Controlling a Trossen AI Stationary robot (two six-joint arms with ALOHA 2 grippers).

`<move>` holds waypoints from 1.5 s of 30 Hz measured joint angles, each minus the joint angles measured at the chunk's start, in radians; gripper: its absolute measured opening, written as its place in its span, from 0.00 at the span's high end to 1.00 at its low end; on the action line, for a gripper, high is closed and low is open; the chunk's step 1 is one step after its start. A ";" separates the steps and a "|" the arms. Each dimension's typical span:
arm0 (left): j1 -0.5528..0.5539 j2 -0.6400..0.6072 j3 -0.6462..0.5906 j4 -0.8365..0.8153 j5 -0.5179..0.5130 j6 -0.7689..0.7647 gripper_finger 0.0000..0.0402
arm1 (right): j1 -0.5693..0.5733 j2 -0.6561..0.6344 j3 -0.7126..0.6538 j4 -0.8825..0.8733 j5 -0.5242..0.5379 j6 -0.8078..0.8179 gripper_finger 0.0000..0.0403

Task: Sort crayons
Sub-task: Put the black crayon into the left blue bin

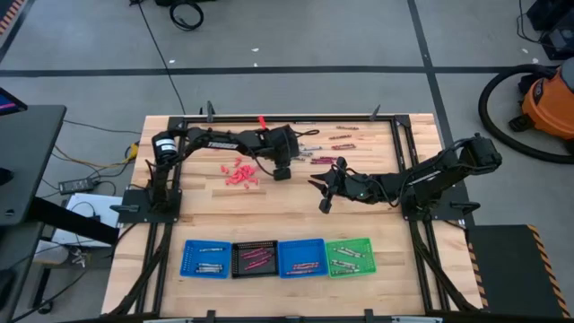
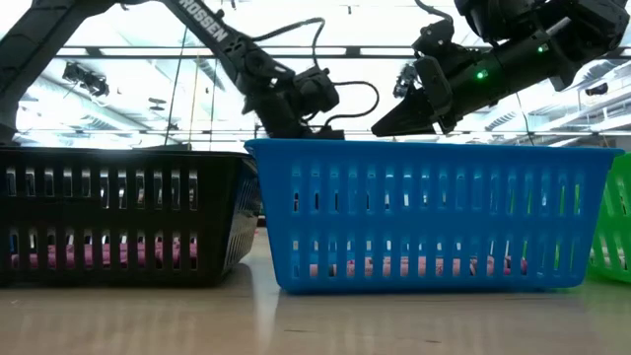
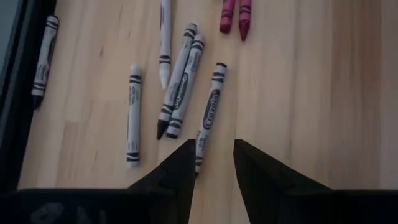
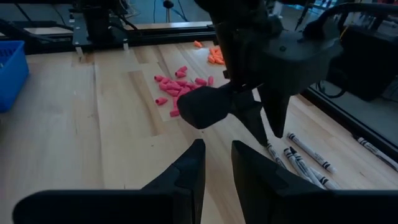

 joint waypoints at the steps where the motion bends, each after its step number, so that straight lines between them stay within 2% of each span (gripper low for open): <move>1: -0.004 0.002 0.015 -0.016 -0.002 0.002 0.70 | 0.000 0.000 0.000 0.000 0.000 -0.002 0.79; 13: -0.003 0.002 0.068 -0.141 0.000 0.010 0.70 | -0.006 0.000 0.000 -0.005 0.016 0.008 0.79; 17: -0.036 -0.001 0.068 -0.157 0.004 0.005 0.70 | -0.050 0.000 0.000 -0.121 0.015 0.030 0.79; 22: -0.094 -0.006 0.056 -0.143 0.003 0.015 0.70 | -0.127 0.029 0.001 -0.175 -0.082 0.060 0.79; 27: -0.149 -0.027 -0.049 -0.060 0.009 0.019 0.70 | -0.199 0.062 0.000 -0.187 -0.182 -0.003 0.79; 32: -0.167 -0.124 -0.198 0.061 0.003 -0.012 0.70 | -0.263 0.129 0.030 -0.165 -0.253 -0.069 0.79; 37: -0.170 -0.271 -0.335 0.167 0.003 -0.059 0.70 | -0.304 0.242 0.136 -0.160 -0.276 -0.123 0.79; 42: -0.173 -0.420 -0.443 0.200 0.003 -0.118 0.70 | -0.349 0.331 0.249 -0.159 -0.266 -0.117 0.79; 45: -0.174 -0.501 -0.504 0.210 0.002 -0.140 0.70 | -0.370 0.376 0.324 -0.224 -0.290 -0.116 0.79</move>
